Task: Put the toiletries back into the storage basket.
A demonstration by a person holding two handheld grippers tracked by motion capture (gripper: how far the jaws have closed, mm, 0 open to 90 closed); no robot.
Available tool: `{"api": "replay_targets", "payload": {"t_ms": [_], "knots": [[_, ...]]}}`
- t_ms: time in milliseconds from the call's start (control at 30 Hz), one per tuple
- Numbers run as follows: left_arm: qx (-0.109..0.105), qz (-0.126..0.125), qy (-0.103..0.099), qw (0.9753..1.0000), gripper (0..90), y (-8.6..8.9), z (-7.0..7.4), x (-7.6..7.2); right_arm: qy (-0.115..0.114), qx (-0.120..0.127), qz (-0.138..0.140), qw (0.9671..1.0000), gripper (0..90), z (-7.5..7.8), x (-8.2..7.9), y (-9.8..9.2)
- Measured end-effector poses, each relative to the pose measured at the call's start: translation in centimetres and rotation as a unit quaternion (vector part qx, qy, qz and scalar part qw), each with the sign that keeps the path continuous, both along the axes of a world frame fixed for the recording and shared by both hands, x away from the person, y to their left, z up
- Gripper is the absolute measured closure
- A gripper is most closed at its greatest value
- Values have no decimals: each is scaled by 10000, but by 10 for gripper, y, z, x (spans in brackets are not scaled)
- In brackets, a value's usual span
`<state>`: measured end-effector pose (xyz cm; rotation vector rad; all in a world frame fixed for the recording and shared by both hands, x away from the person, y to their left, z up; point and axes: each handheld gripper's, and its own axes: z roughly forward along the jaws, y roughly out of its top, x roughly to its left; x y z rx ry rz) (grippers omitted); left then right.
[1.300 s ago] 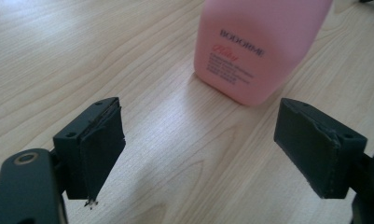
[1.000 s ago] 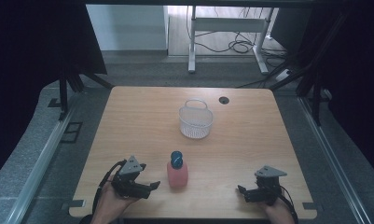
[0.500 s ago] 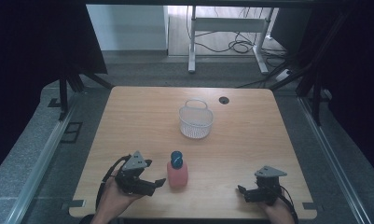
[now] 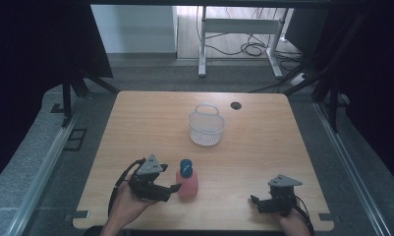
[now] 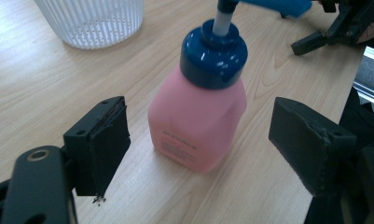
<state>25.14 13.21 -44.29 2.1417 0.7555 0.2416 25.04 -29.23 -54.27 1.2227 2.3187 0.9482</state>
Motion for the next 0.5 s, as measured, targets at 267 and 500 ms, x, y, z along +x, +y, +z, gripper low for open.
{"api": "replay_targets", "payload": {"t_ms": [267, 500], "knots": [[-43, -61, -42, 10000, 240, -10, 2, 8, -1, -1, 1, 10000, 0, 0, 0, 0], [-67, -140, -67, 9999, 280, -19, 3, 14, 1, 1, 0, 10000, 0, 0, 0, 0]]}}
